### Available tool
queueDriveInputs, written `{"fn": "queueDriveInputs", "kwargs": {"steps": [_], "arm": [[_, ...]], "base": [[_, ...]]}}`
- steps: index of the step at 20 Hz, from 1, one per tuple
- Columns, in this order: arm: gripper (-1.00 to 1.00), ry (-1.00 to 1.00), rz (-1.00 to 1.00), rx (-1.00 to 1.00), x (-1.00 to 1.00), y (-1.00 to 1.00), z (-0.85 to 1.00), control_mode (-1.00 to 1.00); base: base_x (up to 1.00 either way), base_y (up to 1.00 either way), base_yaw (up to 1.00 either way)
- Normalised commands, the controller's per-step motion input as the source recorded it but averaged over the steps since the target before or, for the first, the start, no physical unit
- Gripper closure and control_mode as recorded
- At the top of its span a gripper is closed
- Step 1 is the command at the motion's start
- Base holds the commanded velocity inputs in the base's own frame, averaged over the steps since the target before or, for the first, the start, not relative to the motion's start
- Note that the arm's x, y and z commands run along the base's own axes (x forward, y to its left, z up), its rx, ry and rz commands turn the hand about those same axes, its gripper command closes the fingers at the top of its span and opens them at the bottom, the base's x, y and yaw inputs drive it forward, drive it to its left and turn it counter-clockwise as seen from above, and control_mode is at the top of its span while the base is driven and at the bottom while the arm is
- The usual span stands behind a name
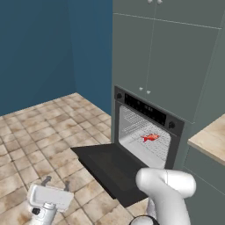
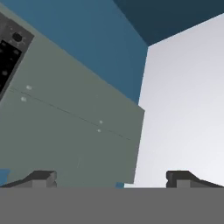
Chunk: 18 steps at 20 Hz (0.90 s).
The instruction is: Place the fish on the bottom rack of the oven, and slide the tray back inside. Close the oven door.
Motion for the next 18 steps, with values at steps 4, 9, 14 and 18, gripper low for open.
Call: {"fn": "queueDriveInputs", "kwargs": {"steps": [4,9,14,18], "arm": [[-1.0,-0.15,-0.21,0.0,-0.26,0.46,-0.52,-1.0],[-1.0,-0.04,-0.25,-0.13,0.16,0.31,-0.84,-1.0],[-1.0,0.01,-0.28,-0.18,0.57,0.02,-1.0,-1.0],[-1.0,0.14,-0.27,-0.04,0.67,0.01,-1.0,-1.0]], "base": [[0.0,0.0,0.0],[0.0,0.0,0.0],[0.0,0.0,0.0],[0.0,0.0,0.0]]}}
